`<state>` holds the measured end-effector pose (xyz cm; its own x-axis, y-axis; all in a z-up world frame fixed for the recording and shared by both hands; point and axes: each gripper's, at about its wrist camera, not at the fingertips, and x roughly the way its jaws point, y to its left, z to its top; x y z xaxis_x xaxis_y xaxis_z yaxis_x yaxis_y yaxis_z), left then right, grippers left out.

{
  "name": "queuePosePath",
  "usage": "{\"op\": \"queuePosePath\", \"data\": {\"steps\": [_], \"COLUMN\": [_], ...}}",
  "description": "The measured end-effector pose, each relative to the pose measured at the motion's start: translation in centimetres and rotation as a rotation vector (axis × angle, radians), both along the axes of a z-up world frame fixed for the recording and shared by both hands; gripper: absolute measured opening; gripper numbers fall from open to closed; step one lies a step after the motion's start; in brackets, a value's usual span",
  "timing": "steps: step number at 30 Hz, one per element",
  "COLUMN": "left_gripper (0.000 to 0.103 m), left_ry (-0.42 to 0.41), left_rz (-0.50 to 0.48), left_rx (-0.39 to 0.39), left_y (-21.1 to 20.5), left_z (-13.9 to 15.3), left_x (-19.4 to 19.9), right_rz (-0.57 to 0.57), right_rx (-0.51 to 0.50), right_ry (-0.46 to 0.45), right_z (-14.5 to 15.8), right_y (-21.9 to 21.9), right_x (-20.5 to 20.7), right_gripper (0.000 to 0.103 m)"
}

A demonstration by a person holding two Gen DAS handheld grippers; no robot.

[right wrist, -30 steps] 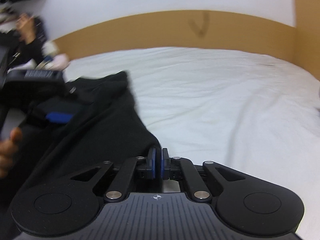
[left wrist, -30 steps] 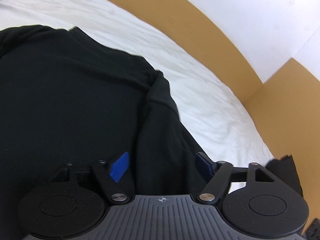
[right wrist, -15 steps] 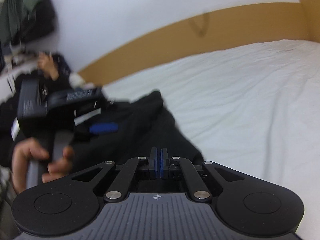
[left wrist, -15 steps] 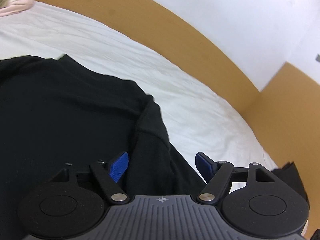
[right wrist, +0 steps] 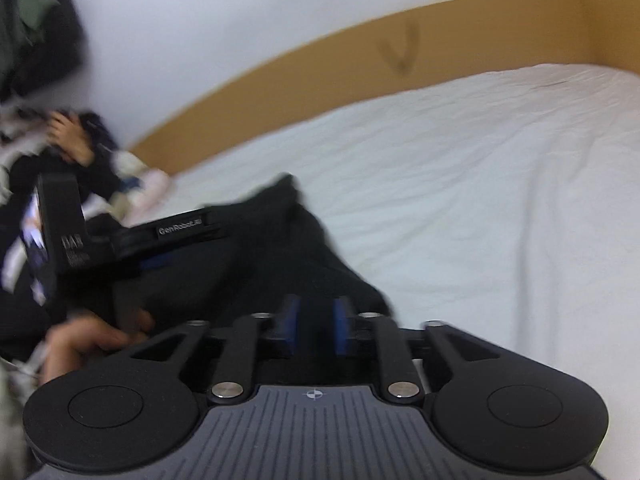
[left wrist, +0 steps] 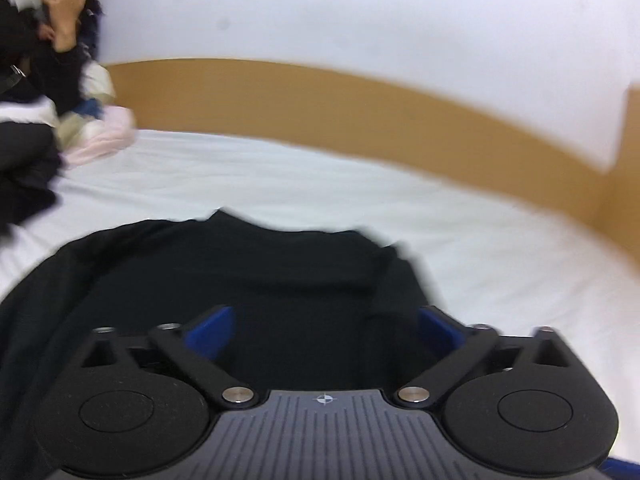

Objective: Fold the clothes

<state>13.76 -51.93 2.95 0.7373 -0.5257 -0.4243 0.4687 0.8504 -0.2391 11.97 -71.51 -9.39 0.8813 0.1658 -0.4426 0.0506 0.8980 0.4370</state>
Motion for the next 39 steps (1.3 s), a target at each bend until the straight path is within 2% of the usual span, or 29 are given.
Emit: {"op": "queuePosePath", "data": {"steps": [1, 3, 4, 6, 8, 9, 12, 15, 16, 17, 19, 20, 22, 25, 26, 28, 30, 34, 37, 39], "left_gripper": [0.102, 0.102, 0.102, 0.102, 0.102, 0.103, 0.103, 0.102, 0.102, 0.102, 0.102, 0.102, 0.102, 0.103, 0.103, 0.103, 0.102, 0.102, 0.102, 0.103], "left_ry": [0.049, 0.119, 0.138, 0.118, 0.094, 0.054, 0.029, -0.121, -0.162, -0.156, -0.053, -0.012, 0.046, 0.09, 0.086, 0.079, 0.065, 0.106, 0.125, 0.132], "left_rz": [-0.056, -0.153, -0.193, -0.236, -0.224, -0.218, -0.13, 0.059, 0.086, 0.047, -0.125, -0.181, -0.214, -0.151, -0.108, -0.026, 0.009, -0.005, -0.07, -0.047], "left_rx": [-0.003, 0.021, 0.046, 0.129, 0.282, 0.333, 0.401, 0.57, 0.598, 0.573, 0.447, 0.404, 0.377, 0.345, 0.36, 0.387, 0.371, 0.287, 0.298, 0.299], "left_y": [-0.1, -0.5, -0.8, -1.5, -2.7, -3.3, -3.5, -3.9, -3.8, -3.4, -2.3, -1.9, -1.7, -0.8, -0.6, -0.1, 1.2, 4.3, 5.3, 6.1], "left_z": [0.0, -0.2, -0.5, -1.1, -2.3, -2.7, -2.3, -1.6, -1.6, -1.4, -1.1, -1.2, -1.9, -2.6, -2.2, -1.6, -0.7, 0.2, -0.4, -0.7], "left_x": [0.1, 0.0, -0.2, -1.1, -1.7, -2.1, -2.9, -4.7, -5.0, -5.2, -5.4, -5.7, -6.0, -5.7, -5.8, -6.0, -6.3, -7.7, -9.1, -9.4], "right_rz": [0.02, 0.043, 0.05, 0.06, 0.053, 0.041, 0.013, -0.02, -0.023, -0.021, -0.011, 0.0, 0.022, 0.034, 0.034, 0.034, 0.034, 0.035, 0.036, 0.045], "right_rx": [0.01, -0.043, -0.086, -0.165, -0.218, -0.254, -0.315, -0.371, -0.377, -0.372, -0.354, -0.349, -0.36, -0.424, -0.432, -0.411, -0.381, -0.394, -0.411, -0.443], "right_ry": [-0.016, -0.014, 0.013, 0.06, 0.077, 0.087, 0.096, 0.101, 0.102, 0.101, 0.101, 0.101, 0.106, 0.12, 0.12, 0.117, 0.111, 0.115, 0.119, 0.126], "right_z": [0.3, 0.5, 0.1, -0.4, -0.3, -0.3, -0.3, -0.4, -0.4, -0.5, -1.0, -1.1, -1.3, -1.3, -1.2, -1.2, -1.1, -1.2, -1.2, -1.2], "right_y": [0.2, 1.1, 1.8, 2.9, 3.5, 3.7, 4.5, 5.3, 5.4, 5.4, 5.2, 5.2, 5.7, 6.7, 6.9, 6.5, 6.1, 6.3, 6.6, 7.0], "right_x": [-0.1, -0.1, 0.2, 0.8, 0.7, 0.7, 0.7, 0.8, 0.8, 0.8, 0.8, 0.8, 2.3, 2.1, 1.8, 1.8, 1.7, 2.2, 2.5, 2.3], "right_gripper": [0.057, 0.058, 0.058, 0.06, 0.064, 0.063, 0.063, 0.062, 0.062, 0.062, 0.065, 0.07, 0.077, 0.08, 0.08, 0.08, 0.08, 0.08, 0.081, 0.082]}}
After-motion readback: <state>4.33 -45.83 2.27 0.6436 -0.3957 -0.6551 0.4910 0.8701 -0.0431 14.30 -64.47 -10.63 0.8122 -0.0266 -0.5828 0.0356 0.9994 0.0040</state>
